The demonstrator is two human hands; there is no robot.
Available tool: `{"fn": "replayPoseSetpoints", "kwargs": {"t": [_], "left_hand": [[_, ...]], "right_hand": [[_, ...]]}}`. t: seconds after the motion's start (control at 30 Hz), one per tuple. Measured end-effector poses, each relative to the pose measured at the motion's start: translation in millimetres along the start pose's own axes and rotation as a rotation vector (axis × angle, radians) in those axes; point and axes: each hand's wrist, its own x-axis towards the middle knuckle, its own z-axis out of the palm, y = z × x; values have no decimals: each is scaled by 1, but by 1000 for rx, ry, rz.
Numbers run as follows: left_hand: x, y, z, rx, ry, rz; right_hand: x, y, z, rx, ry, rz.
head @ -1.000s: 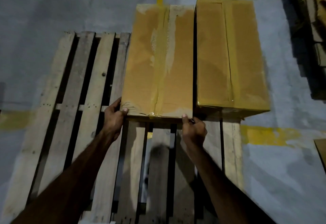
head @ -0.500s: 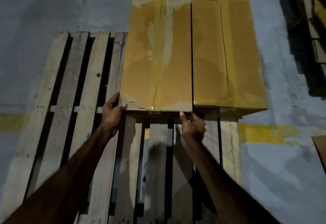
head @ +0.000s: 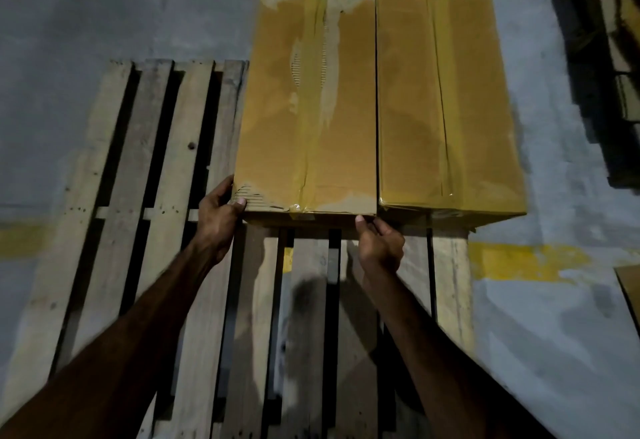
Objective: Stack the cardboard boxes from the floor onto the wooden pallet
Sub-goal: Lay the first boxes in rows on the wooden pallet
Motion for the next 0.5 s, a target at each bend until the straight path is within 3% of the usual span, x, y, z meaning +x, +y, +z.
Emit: {"fn": "replayPoseSetpoints", "kwargs": {"t": [0.5], "left_hand": [[8, 2, 1, 9, -5, 3]], "right_hand": [[8, -2, 13, 155, 17, 90]]}}
